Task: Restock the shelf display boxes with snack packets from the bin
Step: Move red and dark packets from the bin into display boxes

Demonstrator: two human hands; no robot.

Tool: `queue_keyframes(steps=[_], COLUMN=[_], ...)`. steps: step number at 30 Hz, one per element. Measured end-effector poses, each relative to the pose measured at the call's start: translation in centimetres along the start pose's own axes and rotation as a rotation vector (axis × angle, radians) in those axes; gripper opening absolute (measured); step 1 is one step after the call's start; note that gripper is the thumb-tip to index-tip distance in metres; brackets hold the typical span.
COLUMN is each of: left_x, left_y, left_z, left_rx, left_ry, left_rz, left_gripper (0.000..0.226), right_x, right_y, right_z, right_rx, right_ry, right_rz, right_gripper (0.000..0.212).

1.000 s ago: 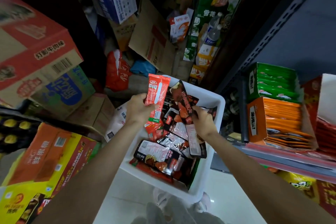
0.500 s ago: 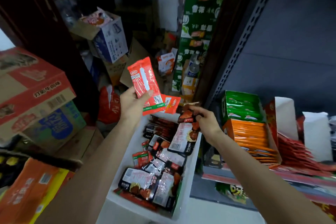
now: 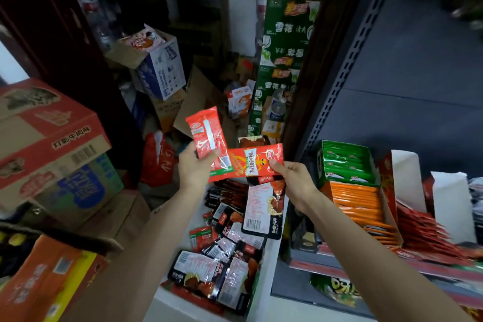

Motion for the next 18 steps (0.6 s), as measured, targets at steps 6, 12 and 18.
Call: queue_keyframes(steps=[6, 12, 18], left_x=[-0.5, -0.4, -1.8], left_y=[2.3, 0.4, -0.3], left_z=[-2.7, -0.9, -0.4], left_rx=[-1.051, -0.896, -0.730], left_ry=[0.050, -0.156, -0.434], left_rz=[0.826, 0.774, 0.663], left_gripper=[0.038, 0.050, 0.046], right_x=[-0.1, -0.8, -2.0], right_y=[-0.6, -0.3, 0.3], right_z=[0.0, -0.2, -0.2], right_rx=[-0.036, -0.066, -0.068], right_ry=[0.016, -0.026, 0.005], right_rz=[0.006, -0.098, -0.086], right_gripper=[0.024, 0.026, 0.023])
Point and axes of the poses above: each hand's wrist, its own z-axis towards the middle knuckle, its own x-axis out of the back of the hand, y = z × x, the point moved 5 cm from there along z, towards the middle knuckle, and after that the axes turned 5 degrees about z, right-handed, at the moved point
